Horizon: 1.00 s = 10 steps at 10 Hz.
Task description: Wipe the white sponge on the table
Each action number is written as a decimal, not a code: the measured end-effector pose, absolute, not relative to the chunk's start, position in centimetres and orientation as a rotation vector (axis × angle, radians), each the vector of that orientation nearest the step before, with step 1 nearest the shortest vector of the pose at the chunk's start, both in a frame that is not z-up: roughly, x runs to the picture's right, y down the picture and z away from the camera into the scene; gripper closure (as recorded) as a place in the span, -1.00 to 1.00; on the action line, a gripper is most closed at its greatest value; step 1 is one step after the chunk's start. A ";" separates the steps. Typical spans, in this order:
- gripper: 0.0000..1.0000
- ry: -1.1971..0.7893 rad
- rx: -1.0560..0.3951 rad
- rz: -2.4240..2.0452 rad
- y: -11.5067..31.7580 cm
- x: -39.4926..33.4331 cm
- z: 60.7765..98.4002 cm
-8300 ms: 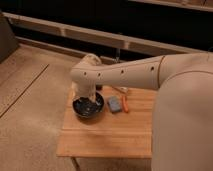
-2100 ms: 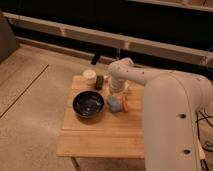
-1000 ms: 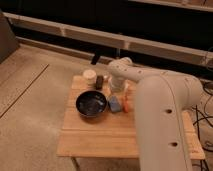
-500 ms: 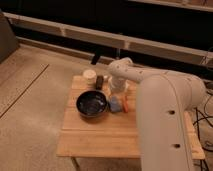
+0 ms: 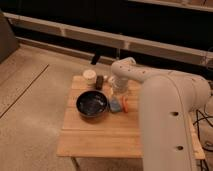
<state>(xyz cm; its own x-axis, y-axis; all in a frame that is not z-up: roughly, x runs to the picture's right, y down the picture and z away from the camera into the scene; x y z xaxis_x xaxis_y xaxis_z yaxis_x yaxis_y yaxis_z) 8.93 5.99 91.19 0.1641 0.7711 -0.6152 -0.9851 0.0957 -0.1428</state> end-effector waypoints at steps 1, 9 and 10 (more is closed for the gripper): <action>-0.30 0.438 -0.604 1.367 6.2 8.8 91.2; -0.30 0.445 -0.654 1.331 8.3 6.8 92.3; -0.30 0.430 -0.655 1.331 8.1 6.3 92.5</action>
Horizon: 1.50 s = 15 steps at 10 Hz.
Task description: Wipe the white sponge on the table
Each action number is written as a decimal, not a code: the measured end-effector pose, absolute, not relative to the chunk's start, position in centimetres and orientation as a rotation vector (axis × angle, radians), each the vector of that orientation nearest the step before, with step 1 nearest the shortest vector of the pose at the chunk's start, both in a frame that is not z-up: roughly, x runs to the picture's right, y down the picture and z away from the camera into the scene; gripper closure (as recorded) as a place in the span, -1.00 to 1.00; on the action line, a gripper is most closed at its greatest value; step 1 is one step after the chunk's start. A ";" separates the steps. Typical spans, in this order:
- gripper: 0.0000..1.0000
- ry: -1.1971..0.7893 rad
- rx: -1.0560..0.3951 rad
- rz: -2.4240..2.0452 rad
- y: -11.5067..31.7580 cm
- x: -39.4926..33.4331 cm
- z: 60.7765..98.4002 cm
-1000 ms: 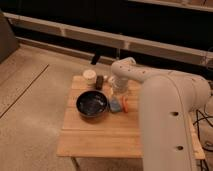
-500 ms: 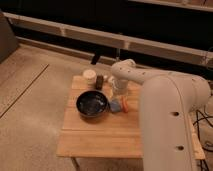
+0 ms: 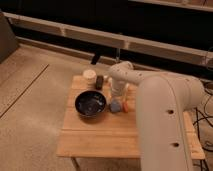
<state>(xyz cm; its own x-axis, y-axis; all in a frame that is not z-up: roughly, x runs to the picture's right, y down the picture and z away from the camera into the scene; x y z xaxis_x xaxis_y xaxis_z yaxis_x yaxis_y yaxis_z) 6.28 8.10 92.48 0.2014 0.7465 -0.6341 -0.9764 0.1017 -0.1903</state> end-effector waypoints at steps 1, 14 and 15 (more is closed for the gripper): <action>-0.30 0.408 -0.659 1.334 7.9 5.7 92.6; -0.15 0.413 -0.680 1.319 8.7 5.8 92.4; -0.15 0.415 -0.681 1.317 8.8 5.8 92.4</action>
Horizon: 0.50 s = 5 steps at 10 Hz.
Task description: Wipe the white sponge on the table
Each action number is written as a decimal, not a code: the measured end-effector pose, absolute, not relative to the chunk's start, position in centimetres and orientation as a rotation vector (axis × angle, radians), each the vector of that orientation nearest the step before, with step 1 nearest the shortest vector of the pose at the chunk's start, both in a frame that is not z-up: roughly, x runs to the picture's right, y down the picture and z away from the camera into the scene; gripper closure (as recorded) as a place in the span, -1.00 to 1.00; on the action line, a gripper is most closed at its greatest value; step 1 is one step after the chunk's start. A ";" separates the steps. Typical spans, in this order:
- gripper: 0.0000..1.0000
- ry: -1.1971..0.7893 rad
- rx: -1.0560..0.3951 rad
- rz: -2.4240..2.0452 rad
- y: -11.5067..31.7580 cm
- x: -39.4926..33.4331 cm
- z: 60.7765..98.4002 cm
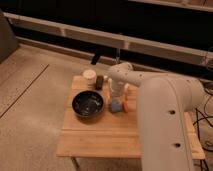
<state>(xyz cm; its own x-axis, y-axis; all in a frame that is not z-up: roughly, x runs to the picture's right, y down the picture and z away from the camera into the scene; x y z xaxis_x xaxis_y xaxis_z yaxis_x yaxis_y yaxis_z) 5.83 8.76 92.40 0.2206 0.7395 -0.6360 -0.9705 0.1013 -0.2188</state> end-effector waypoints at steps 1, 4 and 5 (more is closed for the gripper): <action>-0.15 0.417 -0.682 1.313 8.8 5.8 92.4; -0.15 0.427 -0.688 1.301 9.1 5.7 92.5; -0.15 0.430 -0.690 1.297 9.2 5.6 92.5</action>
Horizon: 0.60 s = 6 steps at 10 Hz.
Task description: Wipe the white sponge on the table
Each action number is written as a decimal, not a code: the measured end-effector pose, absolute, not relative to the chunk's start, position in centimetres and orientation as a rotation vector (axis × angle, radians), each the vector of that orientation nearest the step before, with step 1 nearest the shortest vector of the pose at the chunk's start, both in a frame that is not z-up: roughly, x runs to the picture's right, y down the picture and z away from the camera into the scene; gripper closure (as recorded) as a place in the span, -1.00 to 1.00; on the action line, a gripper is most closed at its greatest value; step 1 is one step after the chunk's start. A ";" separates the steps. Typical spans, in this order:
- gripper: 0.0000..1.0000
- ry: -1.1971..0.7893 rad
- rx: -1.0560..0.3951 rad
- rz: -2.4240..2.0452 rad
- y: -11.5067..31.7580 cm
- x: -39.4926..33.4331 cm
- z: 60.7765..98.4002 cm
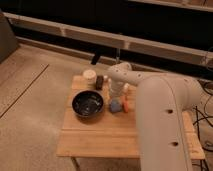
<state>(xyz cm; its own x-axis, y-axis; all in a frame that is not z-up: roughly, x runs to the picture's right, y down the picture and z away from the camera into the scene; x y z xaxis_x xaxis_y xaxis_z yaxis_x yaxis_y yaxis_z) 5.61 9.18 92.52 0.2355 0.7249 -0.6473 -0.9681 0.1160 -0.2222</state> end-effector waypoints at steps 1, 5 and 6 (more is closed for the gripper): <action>-0.15 0.433 -0.692 1.294 9.2 5.6 92.6; -0.15 0.441 -0.702 1.287 9.6 5.4 92.7; -0.15 0.443 -0.706 1.283 9.7 5.4 92.7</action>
<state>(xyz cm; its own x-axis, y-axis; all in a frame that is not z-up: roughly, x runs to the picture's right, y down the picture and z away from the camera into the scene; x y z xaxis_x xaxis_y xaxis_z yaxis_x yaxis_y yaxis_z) 5.35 9.68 92.75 0.2450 0.7097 -0.6605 -0.9660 0.1210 -0.2284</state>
